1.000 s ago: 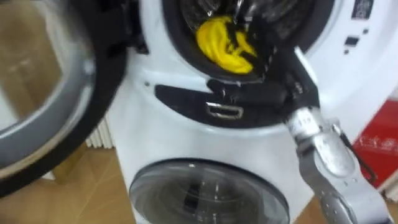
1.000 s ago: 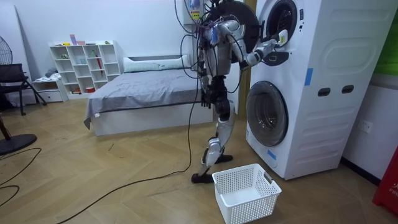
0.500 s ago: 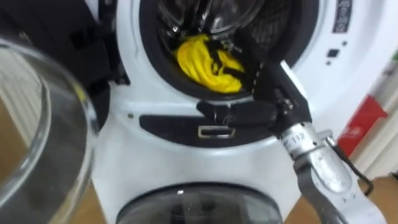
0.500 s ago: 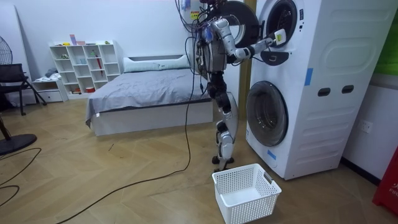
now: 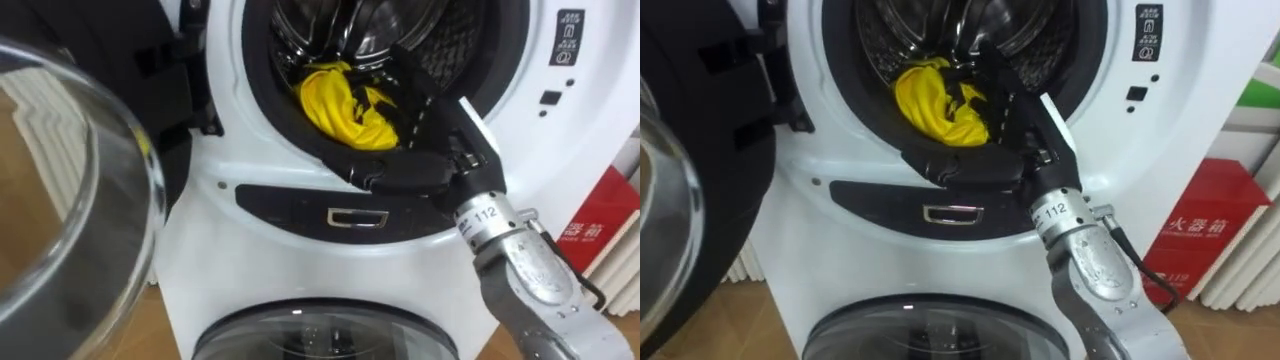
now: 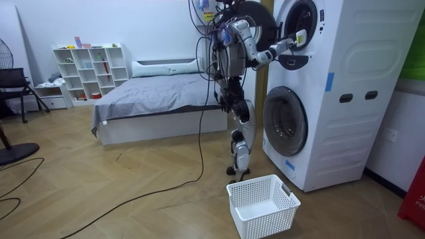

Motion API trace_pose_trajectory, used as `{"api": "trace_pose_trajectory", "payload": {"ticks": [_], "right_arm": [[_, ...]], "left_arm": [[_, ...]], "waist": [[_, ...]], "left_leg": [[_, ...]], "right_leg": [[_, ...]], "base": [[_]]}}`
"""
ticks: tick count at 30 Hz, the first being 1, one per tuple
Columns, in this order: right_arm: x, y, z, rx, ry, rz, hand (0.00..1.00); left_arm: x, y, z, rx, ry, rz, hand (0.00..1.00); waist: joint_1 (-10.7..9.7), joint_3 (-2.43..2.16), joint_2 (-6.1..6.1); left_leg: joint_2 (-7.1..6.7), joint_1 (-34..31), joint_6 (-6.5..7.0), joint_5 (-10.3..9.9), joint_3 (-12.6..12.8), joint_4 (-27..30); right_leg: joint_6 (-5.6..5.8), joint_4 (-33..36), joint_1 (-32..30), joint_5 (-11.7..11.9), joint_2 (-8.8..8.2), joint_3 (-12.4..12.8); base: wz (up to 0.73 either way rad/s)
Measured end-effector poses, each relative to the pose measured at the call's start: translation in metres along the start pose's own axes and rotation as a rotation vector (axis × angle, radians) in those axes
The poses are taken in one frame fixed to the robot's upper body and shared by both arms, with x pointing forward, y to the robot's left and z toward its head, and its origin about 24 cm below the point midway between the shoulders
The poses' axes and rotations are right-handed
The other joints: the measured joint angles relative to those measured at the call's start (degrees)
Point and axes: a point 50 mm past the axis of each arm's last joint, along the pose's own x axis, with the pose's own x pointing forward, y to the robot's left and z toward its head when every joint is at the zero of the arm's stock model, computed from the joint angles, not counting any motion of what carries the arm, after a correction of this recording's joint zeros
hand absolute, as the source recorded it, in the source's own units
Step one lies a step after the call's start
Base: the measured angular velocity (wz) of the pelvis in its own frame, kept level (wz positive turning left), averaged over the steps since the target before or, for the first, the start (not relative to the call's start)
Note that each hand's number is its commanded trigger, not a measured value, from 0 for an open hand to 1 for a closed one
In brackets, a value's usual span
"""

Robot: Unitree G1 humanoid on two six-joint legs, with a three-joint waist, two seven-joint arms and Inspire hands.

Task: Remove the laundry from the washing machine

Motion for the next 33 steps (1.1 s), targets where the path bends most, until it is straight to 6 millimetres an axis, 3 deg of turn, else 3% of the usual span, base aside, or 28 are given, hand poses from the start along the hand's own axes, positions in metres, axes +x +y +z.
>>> {"api": "trace_pose_trajectory", "payload": {"ticks": [3, 7, 8, 12, 21, 26, 33], "right_arm": [[-0.001, 0.006, 0.013, 0.003, -0.048, 0.012, 0.00], [0.004, -0.001, 0.058, -0.052, -0.253, -0.063, 0.00], [0.005, -0.002, 0.062, -0.060, -0.267, -0.070, 0.00], [0.001, 0.002, 0.064, -0.085, -0.286, -0.064, 0.00], [-0.002, 0.002, 0.066, -0.127, -0.293, -0.048, 0.00], [0.004, -0.008, 0.059, -0.203, -0.250, -0.055, 0.00], [0.018, -0.015, 0.055, -0.349, -0.207, -0.070, 0.00]], "left_arm": [[0.000, 0.000, 0.000, -0.008, 0.001, 0.001, 0.00], [0.001, -0.001, 0.006, -0.012, -0.011, 0.000, 0.00], [0.001, -0.001, 0.005, -0.012, -0.008, -0.001, 0.00], [0.000, -0.006, 0.007, -0.018, -0.012, -0.012, 0.00], [0.000, -0.009, 0.006, -0.039, 0.005, -0.019, 0.00], [0.001, -0.006, 0.004, -0.032, 0.023, -0.014, 0.00], [0.003, -0.001, 0.010, -0.026, 0.022, -0.004, 0.00]], "waist": [[-0.95, 0.08, 0.23], [-0.61, -0.11, -0.11], [-0.49, -0.10, -0.14], [-0.50, -0.26, -0.71], [-1.06, 0.41, -1.60], [-0.72, 0.14, -3.04], [1.10, 0.03, -3.36]], "left_leg": [[0.03, -0.50, -0.01, 0.00, -0.07, -0.09], [0.06, 0.34, 0.04, -0.03, 0.06, -1.63], [0.07, 1.03, 0.09, -0.01, 0.16, -2.00], [0.08, 1.87, 0.47, -0.47, 0.39, -2.47], [-0.26, 2.78, 0.77, -0.69, 0.16, -3.39], [-0.26, 2.91, 0.66, -1.02, -0.11, -3.40], [-0.65, 2.72, 0.92, -1.44, -0.95, -3.12]], "right_leg": [[0.03, -0.30, 0.13, 0.14, -0.15, -0.91], [0.00, -1.30, 0.66, 0.06, -0.16, -0.90], [-0.04, -1.94, 1.48, 0.05, -0.13, -0.85], [-0.48, -2.03, 2.21, -0.21, -0.10, -0.81], [0.12, -2.53, 3.09, -0.99, -0.53, -1.16], [-0.10, -3.04, 3.76, -0.74, -0.45, -1.22], [-0.05, -3.02, 3.86, -1.06, -0.71, -2.37]], "base": [[0.06], [-0.02], [-0.04], [-0.05], [0.01], [0.01], [0.07]]}}
